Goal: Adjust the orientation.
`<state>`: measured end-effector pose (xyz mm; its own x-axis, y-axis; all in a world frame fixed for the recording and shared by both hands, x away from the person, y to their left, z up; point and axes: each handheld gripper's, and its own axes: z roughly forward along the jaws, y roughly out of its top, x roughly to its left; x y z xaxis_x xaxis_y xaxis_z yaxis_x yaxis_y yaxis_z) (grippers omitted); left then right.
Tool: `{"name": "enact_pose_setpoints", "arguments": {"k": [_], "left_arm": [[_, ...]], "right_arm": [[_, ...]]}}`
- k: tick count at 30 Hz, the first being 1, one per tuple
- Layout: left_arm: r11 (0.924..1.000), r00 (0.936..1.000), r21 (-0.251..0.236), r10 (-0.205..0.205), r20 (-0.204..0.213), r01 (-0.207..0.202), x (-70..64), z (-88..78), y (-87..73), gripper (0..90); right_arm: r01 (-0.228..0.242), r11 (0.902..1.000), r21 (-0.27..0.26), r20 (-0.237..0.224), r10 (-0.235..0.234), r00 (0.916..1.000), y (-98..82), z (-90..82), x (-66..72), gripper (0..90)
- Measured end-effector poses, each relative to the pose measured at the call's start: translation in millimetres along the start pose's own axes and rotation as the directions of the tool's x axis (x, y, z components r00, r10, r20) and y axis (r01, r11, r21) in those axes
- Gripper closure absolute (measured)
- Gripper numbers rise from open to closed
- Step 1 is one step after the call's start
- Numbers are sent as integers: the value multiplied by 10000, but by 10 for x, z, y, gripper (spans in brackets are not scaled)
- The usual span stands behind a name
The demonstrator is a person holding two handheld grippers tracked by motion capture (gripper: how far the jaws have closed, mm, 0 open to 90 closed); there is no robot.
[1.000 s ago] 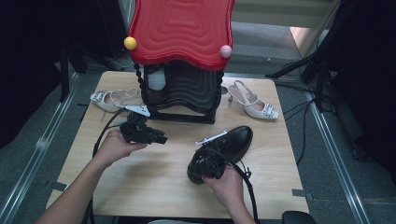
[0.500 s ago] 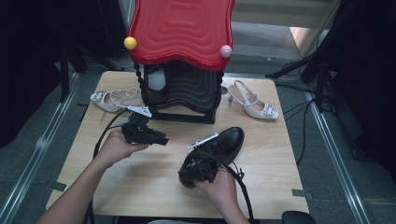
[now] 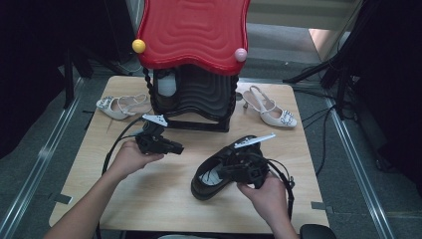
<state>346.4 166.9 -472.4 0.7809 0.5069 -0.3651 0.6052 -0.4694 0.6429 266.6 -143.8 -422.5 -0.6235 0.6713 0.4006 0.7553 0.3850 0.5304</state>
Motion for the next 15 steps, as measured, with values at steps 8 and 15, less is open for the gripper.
{"name": "enact_pose_setpoints", "arguments": {"k": [8, 15], "left_arm": [[9992, 9998, 348, 202, 12, -202, -80, 266, 44, 856], [9997, 9999, 248, 64, 155, -68, -104, 419, 63, 871]], "right_arm": [[-394, 9986, -367, 1759, 452, 9834, -100, -17, -522, 900], [-1140, 9923, -493, 2745, 1232, 9537, -132, 114, -941, 900]]}}
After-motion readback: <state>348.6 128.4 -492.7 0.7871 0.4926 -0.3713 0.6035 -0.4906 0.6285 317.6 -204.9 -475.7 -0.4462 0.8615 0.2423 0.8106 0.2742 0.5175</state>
